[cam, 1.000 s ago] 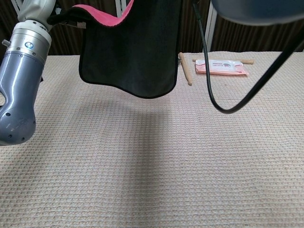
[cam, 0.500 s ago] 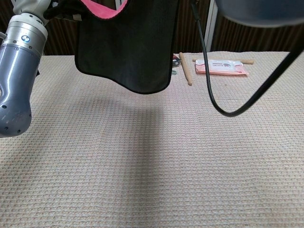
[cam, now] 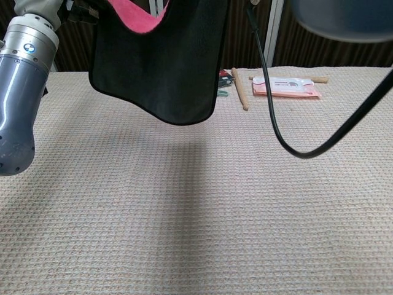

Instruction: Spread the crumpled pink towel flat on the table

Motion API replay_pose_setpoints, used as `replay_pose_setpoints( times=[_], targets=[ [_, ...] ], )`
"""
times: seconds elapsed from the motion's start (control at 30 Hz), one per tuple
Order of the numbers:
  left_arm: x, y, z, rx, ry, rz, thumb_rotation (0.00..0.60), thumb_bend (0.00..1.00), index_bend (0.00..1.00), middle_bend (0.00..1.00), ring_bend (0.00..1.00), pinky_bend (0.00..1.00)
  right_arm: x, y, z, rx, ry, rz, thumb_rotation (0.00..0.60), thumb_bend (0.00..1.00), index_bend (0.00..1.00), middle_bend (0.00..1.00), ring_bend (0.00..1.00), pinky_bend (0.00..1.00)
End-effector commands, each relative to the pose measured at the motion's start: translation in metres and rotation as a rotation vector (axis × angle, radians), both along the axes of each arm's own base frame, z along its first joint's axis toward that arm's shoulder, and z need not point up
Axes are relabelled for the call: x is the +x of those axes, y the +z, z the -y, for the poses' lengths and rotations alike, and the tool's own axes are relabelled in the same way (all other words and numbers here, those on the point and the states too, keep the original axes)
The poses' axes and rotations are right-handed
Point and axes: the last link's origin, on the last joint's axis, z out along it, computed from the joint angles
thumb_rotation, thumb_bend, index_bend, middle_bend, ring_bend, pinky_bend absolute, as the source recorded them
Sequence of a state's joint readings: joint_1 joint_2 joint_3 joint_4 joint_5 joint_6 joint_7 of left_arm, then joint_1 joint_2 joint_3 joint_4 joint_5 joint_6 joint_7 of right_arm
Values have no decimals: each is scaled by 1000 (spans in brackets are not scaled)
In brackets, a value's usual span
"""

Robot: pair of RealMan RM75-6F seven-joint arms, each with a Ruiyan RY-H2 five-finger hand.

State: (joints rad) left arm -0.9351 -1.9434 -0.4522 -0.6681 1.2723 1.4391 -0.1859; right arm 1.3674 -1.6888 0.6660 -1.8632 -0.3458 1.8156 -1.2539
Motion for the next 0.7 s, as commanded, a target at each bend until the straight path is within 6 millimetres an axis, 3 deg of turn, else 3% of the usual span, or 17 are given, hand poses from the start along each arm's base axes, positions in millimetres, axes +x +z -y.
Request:
replay_pose_setpoints(
  times=[0.03, 0.47, 0.7],
  targets=[
    [-1, 1, 1, 1, -1, -1, 600, 481, 546, 26, 0, 0, -2, -1, 0, 4, -4, 1, 600, 549, 565, 138, 0, 0],
    [-4, 15, 1, -33, 19, 76, 600, 481, 545, 29, 0, 0, -18, 4, 6, 0, -31, 12, 600, 550, 565, 138, 0, 0],
    [-1, 14, 5, -128, 59, 153, 600, 481, 546, 39, 0, 0, -39, 7, 10, 25, -41, 40, 600, 549, 565, 138, 0, 0]
  ],
)
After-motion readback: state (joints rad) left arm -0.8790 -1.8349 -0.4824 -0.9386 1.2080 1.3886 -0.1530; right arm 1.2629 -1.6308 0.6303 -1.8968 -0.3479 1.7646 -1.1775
